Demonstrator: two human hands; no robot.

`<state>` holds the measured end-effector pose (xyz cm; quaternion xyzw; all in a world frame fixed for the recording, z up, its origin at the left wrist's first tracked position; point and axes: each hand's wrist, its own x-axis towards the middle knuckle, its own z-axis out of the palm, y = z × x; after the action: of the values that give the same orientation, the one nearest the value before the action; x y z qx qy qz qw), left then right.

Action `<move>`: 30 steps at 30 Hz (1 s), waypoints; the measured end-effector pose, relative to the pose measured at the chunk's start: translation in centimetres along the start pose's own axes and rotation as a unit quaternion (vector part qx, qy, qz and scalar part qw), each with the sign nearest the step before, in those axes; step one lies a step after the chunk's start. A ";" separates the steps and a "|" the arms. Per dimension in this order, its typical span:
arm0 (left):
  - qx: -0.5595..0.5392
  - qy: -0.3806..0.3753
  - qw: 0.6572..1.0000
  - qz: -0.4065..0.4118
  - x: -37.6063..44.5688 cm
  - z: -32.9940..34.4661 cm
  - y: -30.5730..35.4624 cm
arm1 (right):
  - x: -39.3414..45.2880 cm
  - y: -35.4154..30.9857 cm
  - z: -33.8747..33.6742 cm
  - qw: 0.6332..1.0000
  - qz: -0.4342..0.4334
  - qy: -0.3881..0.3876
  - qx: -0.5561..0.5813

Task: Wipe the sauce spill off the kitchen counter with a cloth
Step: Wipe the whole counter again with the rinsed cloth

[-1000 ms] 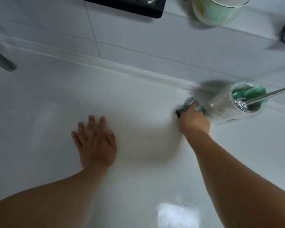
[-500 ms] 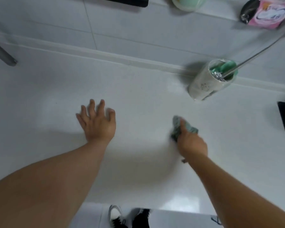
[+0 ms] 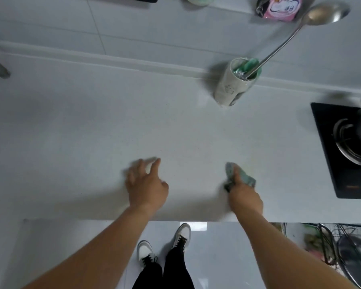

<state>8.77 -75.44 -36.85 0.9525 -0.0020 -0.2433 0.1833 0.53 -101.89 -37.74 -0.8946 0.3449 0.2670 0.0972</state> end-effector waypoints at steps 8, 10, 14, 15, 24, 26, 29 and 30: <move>0.097 -0.183 0.976 -0.062 -1.0 -0.6 3.1 | -9.2 -5.5 6.2 0.970 -0.235 -0.060 -0.035; 0.119 -0.182 0.975 -0.052 -1.2 -0.7 3.0 | -6.8 -2.0 4.5 0.969 -0.229 -0.040 -0.085; 0.136 -0.178 0.973 -0.048 -1.2 -0.8 3.3 | -2.3 4.9 1.1 0.994 0.055 0.044 0.078; 0.143 -0.174 0.973 -0.047 -1.1 -0.9 3.5 | -2.0 4.9 1.1 0.988 0.082 0.062 0.111; 0.178 -0.186 0.964 -0.064 0.8 -2.5 4.4 | -2.7 -5.0 2.4 0.943 -0.316 -0.033 -0.096; 0.152 -0.141 0.977 -0.056 2.7 -4.1 5.0 | 2.9 -2.4 -1.8 0.962 -0.246 0.029 -0.112; 0.085 -0.074 0.992 -0.050 6.3 -6.1 6.8 | 8.3 -1.2 -4.6 0.985 -0.137 0.083 -0.061; 0.071 -0.078 0.993 -0.057 7.3 -6.4 7.5 | 8.2 -1.9 -4.7 0.989 -0.111 0.083 -0.049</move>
<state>18.78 -80.93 -32.40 0.9397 0.0210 -0.3262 0.1004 8.81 -106.81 -38.29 -0.9500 0.2369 0.1960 0.0536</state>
